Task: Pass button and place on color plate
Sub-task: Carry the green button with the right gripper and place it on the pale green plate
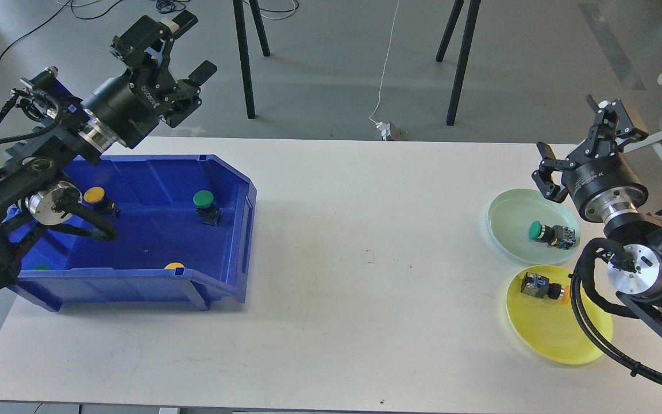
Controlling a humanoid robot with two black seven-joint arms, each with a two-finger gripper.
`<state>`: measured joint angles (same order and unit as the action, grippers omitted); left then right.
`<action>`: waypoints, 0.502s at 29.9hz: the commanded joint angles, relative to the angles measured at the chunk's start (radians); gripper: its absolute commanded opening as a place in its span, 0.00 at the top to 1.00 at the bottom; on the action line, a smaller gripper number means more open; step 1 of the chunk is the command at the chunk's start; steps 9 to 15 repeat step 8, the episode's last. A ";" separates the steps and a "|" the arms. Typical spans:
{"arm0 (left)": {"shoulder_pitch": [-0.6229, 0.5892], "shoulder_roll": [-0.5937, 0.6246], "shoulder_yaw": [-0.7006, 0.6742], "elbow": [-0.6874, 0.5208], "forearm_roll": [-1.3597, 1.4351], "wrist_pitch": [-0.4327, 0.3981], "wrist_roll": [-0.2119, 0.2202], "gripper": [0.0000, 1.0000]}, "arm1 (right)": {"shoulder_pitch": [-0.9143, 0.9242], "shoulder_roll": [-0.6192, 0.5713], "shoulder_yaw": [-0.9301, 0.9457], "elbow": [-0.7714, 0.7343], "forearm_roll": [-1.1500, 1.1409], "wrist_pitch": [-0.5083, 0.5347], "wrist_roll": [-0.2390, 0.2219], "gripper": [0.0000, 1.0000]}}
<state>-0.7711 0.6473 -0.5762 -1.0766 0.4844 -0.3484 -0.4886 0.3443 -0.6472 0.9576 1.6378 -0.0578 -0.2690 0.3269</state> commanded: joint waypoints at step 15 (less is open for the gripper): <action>0.124 0.023 -0.135 -0.005 -0.087 -0.140 0.000 0.03 | 0.055 0.024 0.033 0.011 0.101 0.433 0.006 0.01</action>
